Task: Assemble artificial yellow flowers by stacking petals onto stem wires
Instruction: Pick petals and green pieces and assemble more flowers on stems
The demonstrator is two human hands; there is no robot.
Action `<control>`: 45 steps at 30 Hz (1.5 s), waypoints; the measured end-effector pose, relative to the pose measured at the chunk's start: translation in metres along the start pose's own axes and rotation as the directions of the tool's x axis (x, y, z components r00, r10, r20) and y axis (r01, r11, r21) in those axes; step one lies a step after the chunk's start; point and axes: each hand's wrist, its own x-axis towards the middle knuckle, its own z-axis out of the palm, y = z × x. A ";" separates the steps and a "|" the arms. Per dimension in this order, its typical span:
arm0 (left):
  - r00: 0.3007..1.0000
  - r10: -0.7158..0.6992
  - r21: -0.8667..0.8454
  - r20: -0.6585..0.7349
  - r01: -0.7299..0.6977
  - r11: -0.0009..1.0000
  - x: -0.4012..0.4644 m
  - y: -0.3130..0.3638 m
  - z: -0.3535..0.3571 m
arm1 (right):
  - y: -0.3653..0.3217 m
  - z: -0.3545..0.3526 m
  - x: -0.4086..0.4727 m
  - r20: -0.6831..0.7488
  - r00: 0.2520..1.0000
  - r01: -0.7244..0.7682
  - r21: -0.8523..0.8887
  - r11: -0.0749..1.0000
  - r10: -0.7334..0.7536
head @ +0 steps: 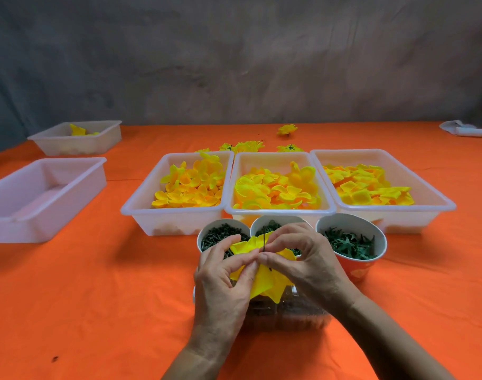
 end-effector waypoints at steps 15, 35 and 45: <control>0.969 0.228 0.118 -0.093 -0.216 0.969 0.002 -0.013 0.010 | 0.021 0.016 -0.004 -0.106 0.981 0.167 0.050 0.985 -0.161; 0.997 0.053 0.132 -0.057 -0.045 0.990 0.002 -0.003 0.000 | -0.011 0.023 -0.011 -0.249 0.953 0.068 -0.373 0.925 -0.171; 0.981 0.156 0.135 -0.111 -0.141 0.981 -0.001 -0.008 0.007 | 0.004 0.027 -0.013 -0.290 0.934 0.128 -0.272 0.954 -0.208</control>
